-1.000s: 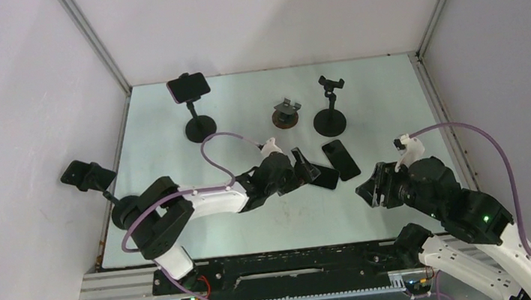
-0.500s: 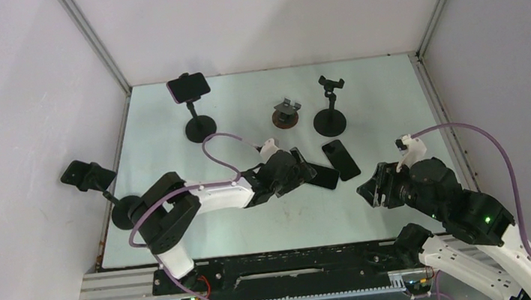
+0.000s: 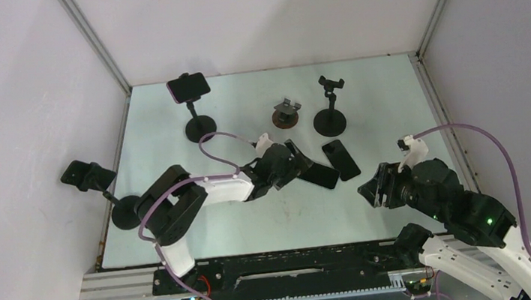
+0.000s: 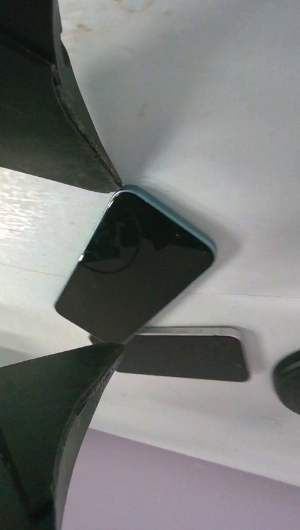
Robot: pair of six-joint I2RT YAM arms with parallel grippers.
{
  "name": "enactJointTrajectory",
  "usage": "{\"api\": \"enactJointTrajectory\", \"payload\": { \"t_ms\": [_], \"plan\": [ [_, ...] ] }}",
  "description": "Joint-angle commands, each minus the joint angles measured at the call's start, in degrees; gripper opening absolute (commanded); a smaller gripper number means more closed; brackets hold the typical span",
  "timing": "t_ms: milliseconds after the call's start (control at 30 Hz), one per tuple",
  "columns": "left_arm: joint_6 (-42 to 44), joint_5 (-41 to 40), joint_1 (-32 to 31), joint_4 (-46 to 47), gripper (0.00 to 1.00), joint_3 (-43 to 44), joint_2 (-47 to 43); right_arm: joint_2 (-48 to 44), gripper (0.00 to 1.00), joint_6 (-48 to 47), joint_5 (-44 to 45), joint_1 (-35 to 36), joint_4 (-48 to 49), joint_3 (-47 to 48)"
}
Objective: Remove the phone from the phone stand
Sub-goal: Place the phone at the center of the board.
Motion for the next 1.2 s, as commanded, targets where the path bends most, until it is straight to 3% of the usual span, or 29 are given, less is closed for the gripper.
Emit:
{"api": "enactJointTrajectory", "payload": {
  "t_ms": [0, 600, 967, 1167],
  "plan": [
    [1.8, 4.15, 4.26, 3.96, 1.0, 1.56, 4.02, -1.71, 0.58, 1.22, 0.76, 0.4, 0.0, 0.24],
    [11.53, 6.75, 7.8, -6.5, 1.0, 21.49, 12.06, -3.37, 0.59, 1.88, 1.32, 0.35, -1.6, 0.25],
    [17.53, 2.57, 6.39, -12.34, 1.0, 23.95, 8.96, -2.06, 0.59, 1.67, 1.27, 0.33, -1.21, 0.25],
    [12.67, -6.49, 4.14, -13.5, 1.0, 12.18, 1.19, -1.99, 0.59, 1.63, 1.5, 0.38, -1.39, 0.25]
  ]
}}
